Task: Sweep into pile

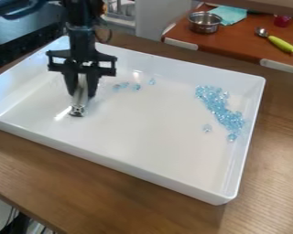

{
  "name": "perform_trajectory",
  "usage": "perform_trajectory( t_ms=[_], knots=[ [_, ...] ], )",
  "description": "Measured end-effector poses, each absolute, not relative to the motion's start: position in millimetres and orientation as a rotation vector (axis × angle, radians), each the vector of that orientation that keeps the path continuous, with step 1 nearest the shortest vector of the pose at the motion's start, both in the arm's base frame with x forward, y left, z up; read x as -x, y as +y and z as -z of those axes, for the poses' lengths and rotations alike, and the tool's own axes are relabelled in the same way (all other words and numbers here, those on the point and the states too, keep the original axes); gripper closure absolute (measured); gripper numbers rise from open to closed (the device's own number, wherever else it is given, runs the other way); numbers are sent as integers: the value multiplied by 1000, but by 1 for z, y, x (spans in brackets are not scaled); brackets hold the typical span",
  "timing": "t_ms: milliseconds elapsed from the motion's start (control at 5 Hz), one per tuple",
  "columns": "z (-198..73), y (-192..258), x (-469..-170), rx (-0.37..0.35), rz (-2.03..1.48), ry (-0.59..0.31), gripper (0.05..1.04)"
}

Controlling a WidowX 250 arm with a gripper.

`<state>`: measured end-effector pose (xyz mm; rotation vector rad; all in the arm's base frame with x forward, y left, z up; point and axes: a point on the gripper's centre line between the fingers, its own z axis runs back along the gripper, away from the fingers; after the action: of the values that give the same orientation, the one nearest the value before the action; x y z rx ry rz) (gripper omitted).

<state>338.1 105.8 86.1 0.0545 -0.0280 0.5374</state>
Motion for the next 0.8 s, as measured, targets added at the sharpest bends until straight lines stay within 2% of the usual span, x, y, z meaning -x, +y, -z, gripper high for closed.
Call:
perform_trajectory(
  t_ms=[400, 800],
  knots=[
    [-88, 72, -356, -17, -492, 19, 714],
    [-89, 25, -365, -2, -394, 6, 714]
  ],
)
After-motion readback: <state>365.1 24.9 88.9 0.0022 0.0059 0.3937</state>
